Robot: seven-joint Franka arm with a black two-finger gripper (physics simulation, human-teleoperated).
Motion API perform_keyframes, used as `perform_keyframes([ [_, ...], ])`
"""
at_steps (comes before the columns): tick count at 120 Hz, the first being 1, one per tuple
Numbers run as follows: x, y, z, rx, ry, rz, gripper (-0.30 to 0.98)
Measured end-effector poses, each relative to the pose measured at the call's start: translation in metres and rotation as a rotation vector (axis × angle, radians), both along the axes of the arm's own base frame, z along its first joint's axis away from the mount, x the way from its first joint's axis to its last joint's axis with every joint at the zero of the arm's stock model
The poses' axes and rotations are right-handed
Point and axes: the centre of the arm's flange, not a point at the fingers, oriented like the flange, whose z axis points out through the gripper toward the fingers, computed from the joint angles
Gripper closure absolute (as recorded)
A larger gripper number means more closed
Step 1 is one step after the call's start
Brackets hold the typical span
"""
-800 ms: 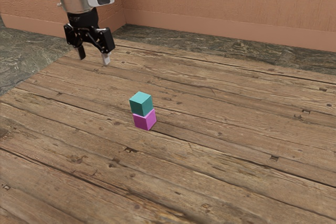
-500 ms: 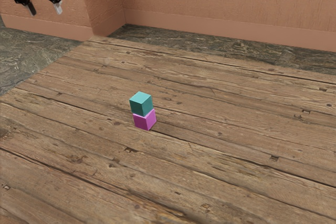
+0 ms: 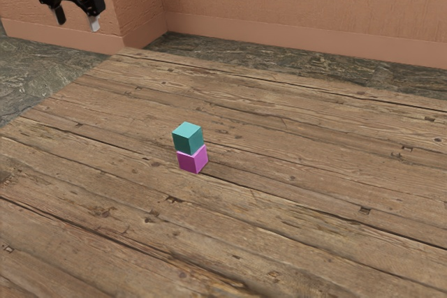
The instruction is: Pick up the blue block with one arm, and put the blue block on the table with one arm
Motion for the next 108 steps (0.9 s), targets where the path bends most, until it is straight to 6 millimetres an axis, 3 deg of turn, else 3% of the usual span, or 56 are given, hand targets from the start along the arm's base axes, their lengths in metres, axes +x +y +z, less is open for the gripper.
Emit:
perform_keyframes([
  [20, 0.025, 0.019, -0.113, -0.030, 0.136, 0.000, 0.02],
  [39, 0.060, 0.020, -0.182, -0.027, 0.124, -0.023, 0.02],
  [54, 0.114, 0.004, -0.205, -0.012, 0.054, -0.069, 0.02],
  [67, 0.148, -0.011, -0.225, -0.023, 0.013, -0.105, 0.02],
  [83, 0.172, -0.022, -0.253, -0.044, -0.015, -0.128, 0.02],
  [108, 0.188, -0.045, -0.289, -0.082, -0.037, -0.172, 0.02],
])
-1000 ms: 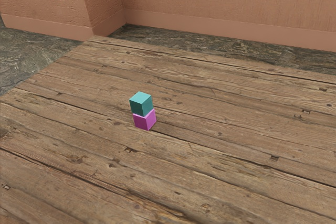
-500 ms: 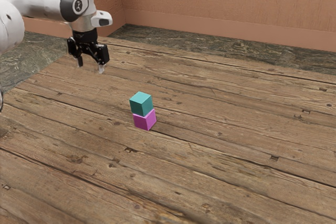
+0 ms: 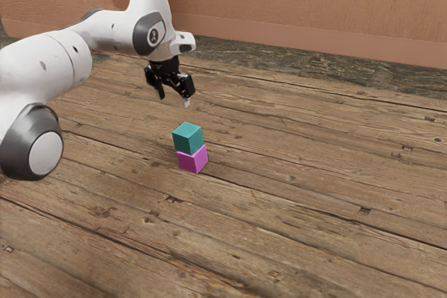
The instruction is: Pick up the blue block with one arm, and put the blue block on the table with one arm
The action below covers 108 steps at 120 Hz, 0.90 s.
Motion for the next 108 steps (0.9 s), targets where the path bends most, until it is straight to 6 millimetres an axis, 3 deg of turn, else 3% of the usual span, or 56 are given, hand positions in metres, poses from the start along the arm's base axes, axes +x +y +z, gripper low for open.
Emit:
perform_keyframes([
  [25, 0.011, -0.016, -0.039, -0.019, -0.007, -0.030, 0.02],
  [62, 0.013, -0.016, -0.073, -0.018, 0.007, -0.041, 0.02],
  [108, 0.015, -0.024, -0.074, -0.021, -0.016, -0.061, 0.02],
])
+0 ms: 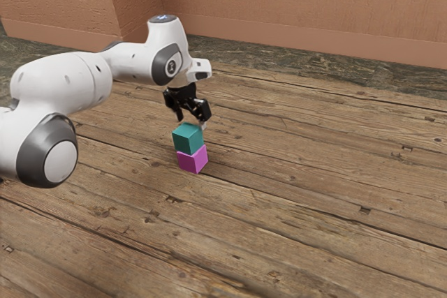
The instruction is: Pick up the blue block with one arm, and put the blue block on the table with one arm
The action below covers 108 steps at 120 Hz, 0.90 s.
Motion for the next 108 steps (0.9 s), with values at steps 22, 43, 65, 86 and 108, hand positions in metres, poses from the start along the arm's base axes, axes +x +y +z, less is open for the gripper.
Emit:
perform_keyframes([
  [22, -0.004, 0.000, -0.014, -0.007, 0.024, 0.000, 0.02],
  [43, -0.008, -0.003, -0.025, -0.009, 0.045, -0.006, 0.02],
  [65, -0.016, -0.003, -0.034, -0.010, 0.061, -0.005, 0.02],
  [86, -0.021, -0.001, -0.037, -0.010, 0.058, -0.002, 0.02],
  [108, -0.020, 0.000, -0.025, -0.007, 0.033, -0.003, 0.02],
])
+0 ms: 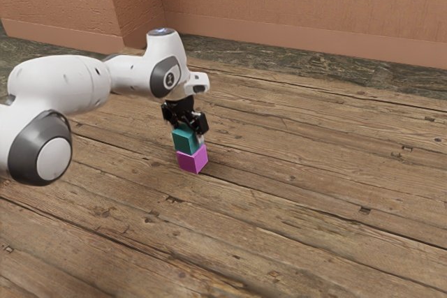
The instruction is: Pick up the blue block with one arm, and put the blue block on the table with one arm
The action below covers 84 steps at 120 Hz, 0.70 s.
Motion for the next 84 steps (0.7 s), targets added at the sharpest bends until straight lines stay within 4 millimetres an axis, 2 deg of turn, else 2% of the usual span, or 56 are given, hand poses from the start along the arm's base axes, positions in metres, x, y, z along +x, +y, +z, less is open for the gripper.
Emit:
perform_keyframes([
  [28, -0.0018, -0.0006, -0.0023, -0.001, 0.002, -0.001, 0.06],
  [66, -0.0020, -0.0016, -0.0034, 0.000, 0.002, -0.001, 0.27],
  [84, -0.0019, -0.0014, -0.0032, 0.003, 0.001, -0.001, 0.29],
])
